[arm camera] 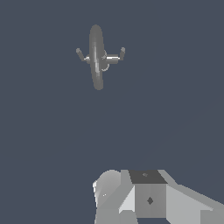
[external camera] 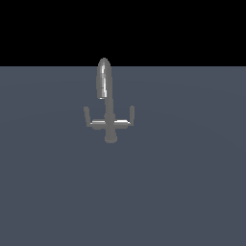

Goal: Turn on the faucet by rotating a designated handle.

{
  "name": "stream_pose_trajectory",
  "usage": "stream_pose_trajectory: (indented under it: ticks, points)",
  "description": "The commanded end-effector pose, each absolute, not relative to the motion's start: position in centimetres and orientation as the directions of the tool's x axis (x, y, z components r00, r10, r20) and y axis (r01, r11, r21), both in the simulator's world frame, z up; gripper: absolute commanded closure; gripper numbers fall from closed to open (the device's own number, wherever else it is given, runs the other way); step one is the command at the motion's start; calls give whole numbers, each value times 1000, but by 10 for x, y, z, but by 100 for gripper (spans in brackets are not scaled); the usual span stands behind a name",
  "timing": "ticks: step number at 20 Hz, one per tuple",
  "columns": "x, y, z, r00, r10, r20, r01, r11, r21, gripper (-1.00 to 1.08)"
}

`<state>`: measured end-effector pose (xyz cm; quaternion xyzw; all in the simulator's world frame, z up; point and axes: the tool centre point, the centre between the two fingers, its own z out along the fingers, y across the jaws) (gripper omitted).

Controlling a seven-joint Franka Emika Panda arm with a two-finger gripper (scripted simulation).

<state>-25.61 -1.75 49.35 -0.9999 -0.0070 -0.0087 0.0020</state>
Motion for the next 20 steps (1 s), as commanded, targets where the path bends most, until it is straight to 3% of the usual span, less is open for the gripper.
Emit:
stream_pose_trajectory:
  ticks: [1, 20]
  points:
    - [-256, -18, 494, 1000, 14, 17, 14, -1000, -4, 108]
    - [-246, -9, 500, 995, 99, 32, 99, -995, 1, 108]
